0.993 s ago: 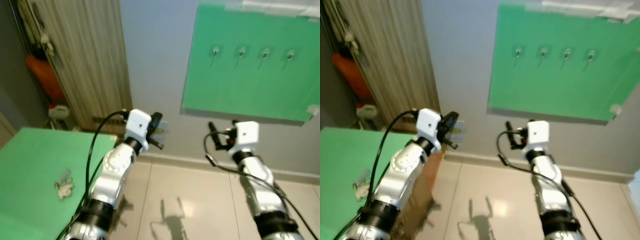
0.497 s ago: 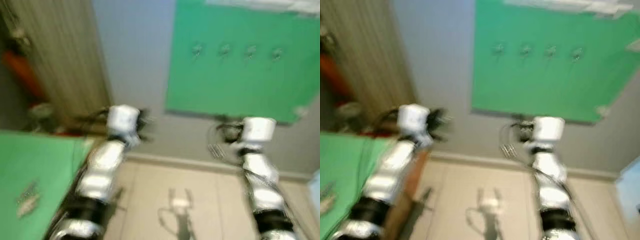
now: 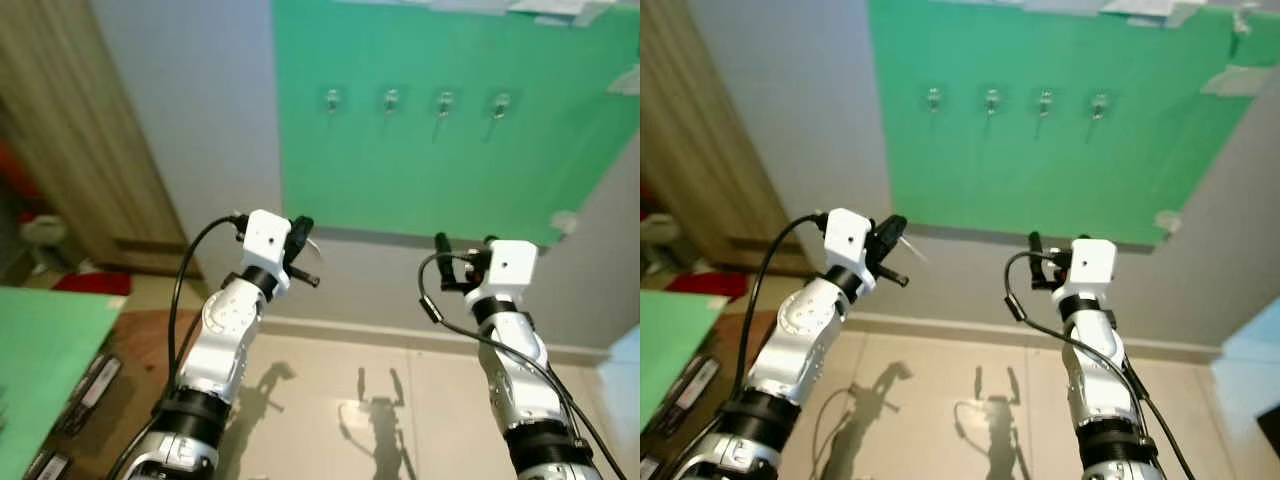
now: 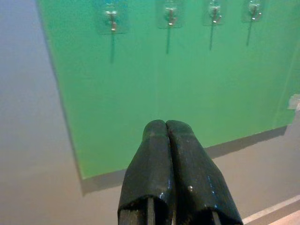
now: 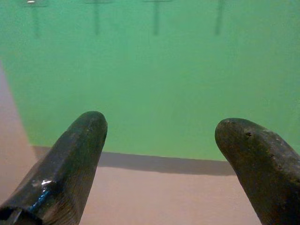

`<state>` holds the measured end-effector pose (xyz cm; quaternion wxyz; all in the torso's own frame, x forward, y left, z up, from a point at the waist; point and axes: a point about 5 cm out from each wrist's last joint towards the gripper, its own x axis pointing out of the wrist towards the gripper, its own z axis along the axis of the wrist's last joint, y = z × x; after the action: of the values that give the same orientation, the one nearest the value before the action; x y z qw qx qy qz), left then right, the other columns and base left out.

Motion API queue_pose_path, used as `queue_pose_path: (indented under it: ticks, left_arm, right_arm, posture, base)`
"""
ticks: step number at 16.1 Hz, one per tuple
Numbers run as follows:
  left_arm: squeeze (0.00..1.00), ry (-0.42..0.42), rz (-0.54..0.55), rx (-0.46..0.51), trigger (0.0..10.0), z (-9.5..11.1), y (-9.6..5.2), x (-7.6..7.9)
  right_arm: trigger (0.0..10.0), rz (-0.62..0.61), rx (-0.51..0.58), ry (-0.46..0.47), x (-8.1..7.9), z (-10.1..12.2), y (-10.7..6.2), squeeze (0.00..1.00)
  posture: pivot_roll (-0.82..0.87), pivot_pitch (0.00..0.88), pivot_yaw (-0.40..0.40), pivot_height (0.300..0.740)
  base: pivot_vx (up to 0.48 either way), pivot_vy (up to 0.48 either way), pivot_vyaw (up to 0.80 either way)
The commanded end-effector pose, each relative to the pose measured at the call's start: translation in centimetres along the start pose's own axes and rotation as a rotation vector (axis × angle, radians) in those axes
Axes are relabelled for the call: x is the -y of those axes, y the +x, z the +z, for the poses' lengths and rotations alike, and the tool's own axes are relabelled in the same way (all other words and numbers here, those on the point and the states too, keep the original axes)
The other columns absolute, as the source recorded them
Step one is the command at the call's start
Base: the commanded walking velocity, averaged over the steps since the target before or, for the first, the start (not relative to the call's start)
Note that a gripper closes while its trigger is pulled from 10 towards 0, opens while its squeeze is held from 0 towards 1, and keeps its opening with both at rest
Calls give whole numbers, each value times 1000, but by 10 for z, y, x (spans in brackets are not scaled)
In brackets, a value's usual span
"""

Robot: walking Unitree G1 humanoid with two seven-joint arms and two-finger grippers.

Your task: Hang keys on a hook

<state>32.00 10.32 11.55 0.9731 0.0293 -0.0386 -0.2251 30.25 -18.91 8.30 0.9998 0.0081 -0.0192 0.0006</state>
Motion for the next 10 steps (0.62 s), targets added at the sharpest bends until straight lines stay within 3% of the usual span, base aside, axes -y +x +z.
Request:
queue_pose_path:
  ticks: [1, 10]
  left_arm:
    - [0, 17, 1, 26, 0, 6, 0, -3]
    - [0, 42, -32, 42, 0, 11, 4, 2]
  right_arm:
    - [10000, 17, 0, -4, -3, 0, 1, 0]
    - [10000, 42, -11, -15, -7, -1, 2, 0]
  posture:
    - [-15, 0, 26, 740]
    - [-15, 0, 26, 740]
  base:
    - [450, 0, 0]
    - [461, 0, 0]
